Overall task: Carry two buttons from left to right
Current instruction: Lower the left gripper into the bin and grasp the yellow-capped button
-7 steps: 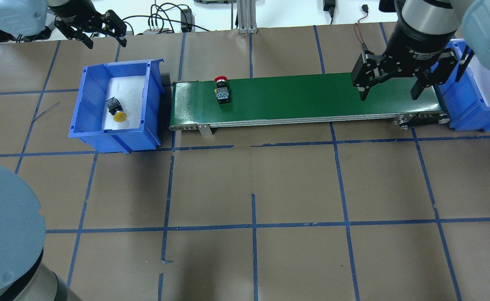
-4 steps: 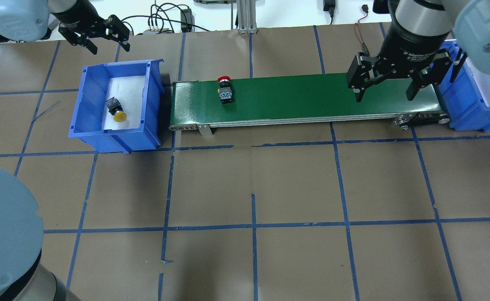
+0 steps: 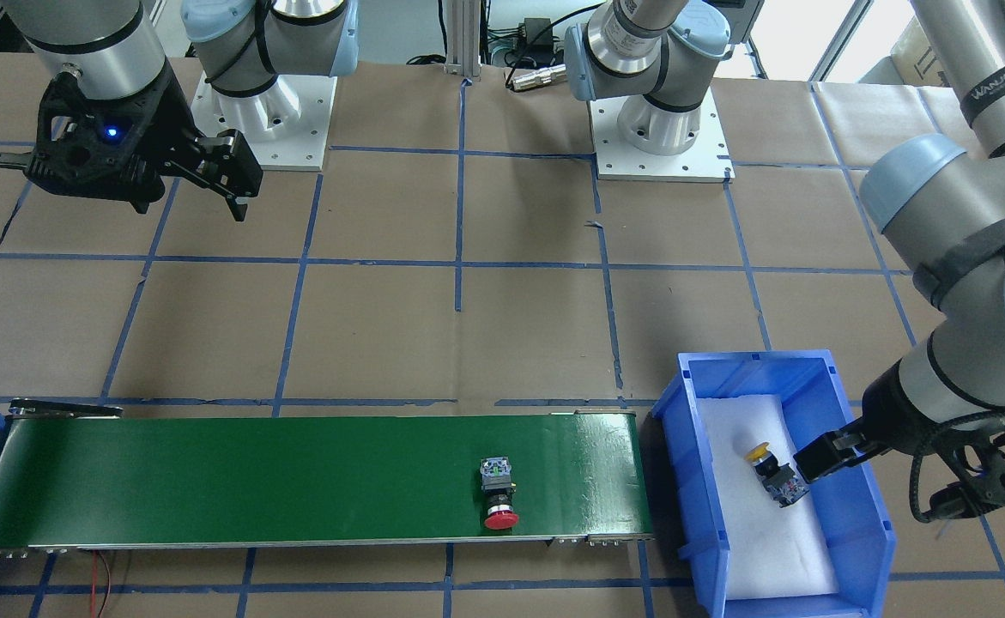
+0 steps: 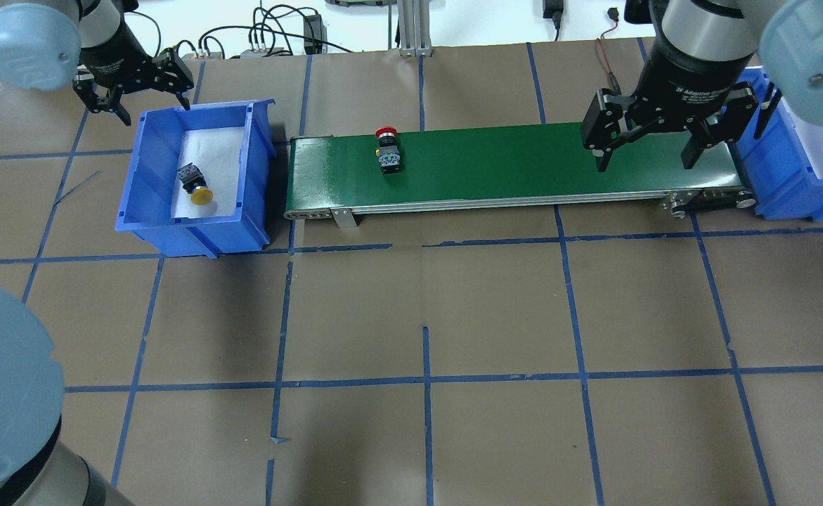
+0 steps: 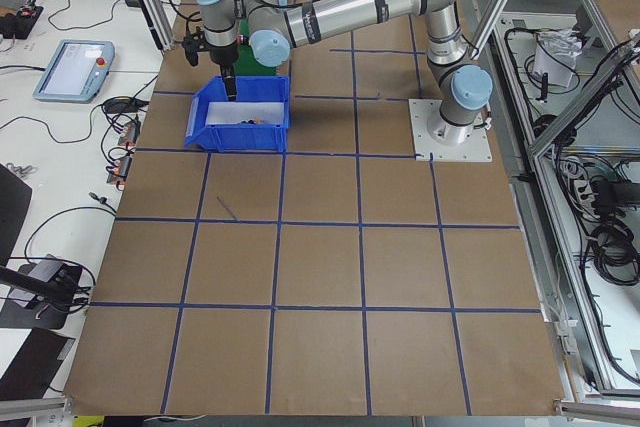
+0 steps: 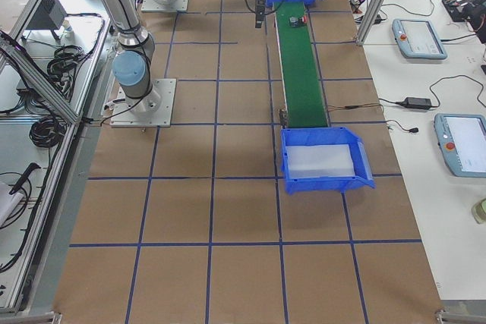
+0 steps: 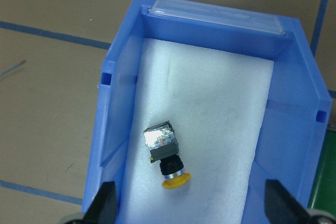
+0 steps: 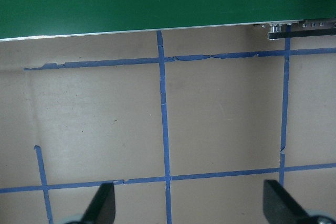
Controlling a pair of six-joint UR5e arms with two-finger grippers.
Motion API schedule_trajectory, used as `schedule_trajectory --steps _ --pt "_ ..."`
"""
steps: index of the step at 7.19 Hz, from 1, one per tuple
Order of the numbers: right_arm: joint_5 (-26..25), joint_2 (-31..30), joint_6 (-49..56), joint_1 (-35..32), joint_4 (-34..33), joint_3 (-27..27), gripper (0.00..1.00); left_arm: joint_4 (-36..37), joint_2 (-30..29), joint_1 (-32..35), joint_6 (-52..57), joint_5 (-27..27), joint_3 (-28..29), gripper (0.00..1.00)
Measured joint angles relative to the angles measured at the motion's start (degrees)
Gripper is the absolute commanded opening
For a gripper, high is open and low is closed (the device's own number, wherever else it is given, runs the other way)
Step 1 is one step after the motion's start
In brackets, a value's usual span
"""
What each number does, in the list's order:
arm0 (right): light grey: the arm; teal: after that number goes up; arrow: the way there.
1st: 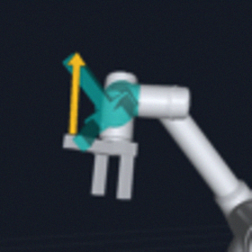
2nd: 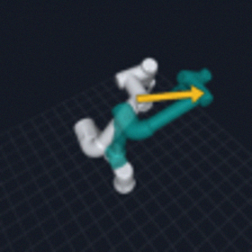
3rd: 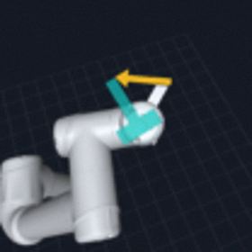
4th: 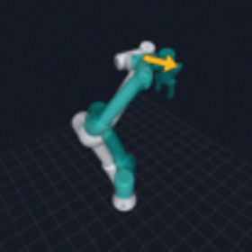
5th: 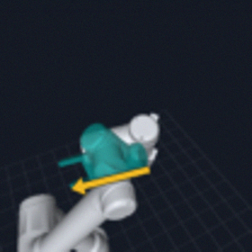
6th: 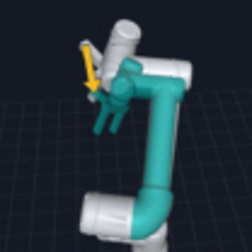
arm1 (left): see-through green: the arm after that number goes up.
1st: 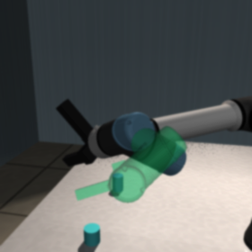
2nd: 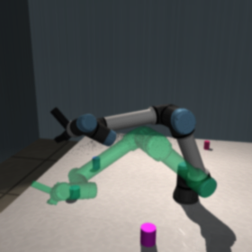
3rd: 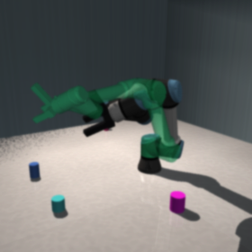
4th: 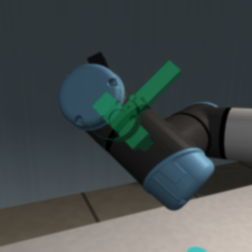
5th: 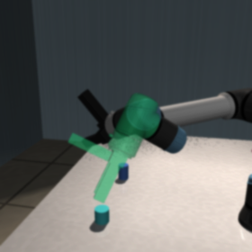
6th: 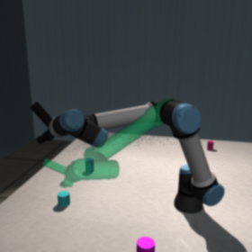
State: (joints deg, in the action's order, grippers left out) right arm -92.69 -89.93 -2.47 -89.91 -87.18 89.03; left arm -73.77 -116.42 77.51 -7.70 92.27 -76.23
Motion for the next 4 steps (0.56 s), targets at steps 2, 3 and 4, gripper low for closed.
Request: schedule_trajectory --steps 2,3,4 --pt "-0.1 0.0 0.1 0.0 0.0 0.1 1.0 0.1 -1.2 0.3 -7.6 0.1 -0.2 0.88" --pt "-0.2 0.0 0.1 0.0 0.0 0.1 1.0 0.1 -1.7 0.4 -9.5 0.0 -0.3 0.85" --pt "-0.2 0.0 0.1 0.0 0.0 0.1 1.0 0.1 -2.1 0.5 -10.6 -0.3 -0.6 0.84"
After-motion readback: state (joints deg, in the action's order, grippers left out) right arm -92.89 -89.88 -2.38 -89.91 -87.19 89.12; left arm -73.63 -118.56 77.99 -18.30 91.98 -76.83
